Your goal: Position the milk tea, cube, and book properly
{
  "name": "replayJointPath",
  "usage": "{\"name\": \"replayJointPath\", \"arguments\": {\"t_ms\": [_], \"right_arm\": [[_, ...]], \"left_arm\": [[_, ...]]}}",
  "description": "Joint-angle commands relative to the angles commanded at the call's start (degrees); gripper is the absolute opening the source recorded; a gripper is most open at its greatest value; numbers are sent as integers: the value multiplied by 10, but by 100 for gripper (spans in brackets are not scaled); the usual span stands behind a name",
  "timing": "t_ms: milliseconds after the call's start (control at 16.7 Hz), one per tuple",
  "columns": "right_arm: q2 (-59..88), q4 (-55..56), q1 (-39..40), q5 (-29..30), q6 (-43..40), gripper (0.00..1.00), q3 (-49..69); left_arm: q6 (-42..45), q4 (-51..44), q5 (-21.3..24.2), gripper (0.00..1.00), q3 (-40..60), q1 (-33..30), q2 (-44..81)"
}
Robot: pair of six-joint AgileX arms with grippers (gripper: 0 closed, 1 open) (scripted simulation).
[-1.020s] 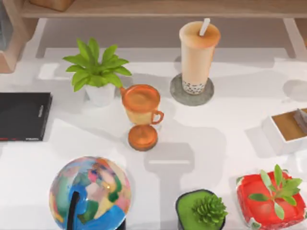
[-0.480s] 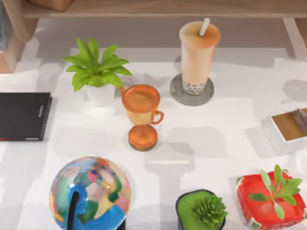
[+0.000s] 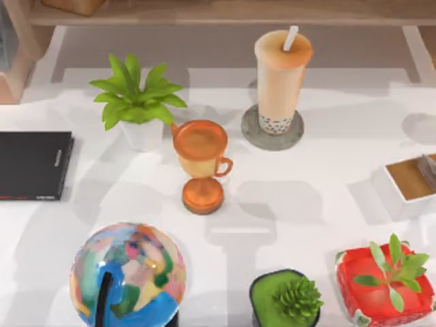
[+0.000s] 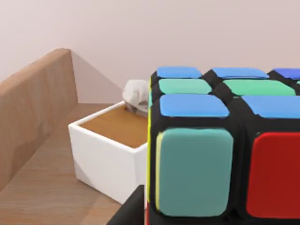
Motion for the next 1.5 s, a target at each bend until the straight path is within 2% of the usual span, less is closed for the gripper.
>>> {"name": "replayJointPath", "arguments": {"t_ms": [240, 420, 900, 1200, 1500], "right_arm": [[0, 0, 0, 0, 0, 100, 0], [0, 0, 0, 0, 0, 100, 0], [0, 0, 0, 0, 0, 100, 0], [0, 0, 0, 0, 0, 100, 0], [0, 0, 0, 0, 0, 100, 0]], "left_arm": [[9, 168, -2, 0, -114, -64, -4], [14, 238, 0, 0, -161, -77, 2], [17, 255, 2, 0, -170, -77, 5], [46, 266, 52, 0, -78, -101, 46], [28, 204, 75, 0, 78, -50, 153]]}}
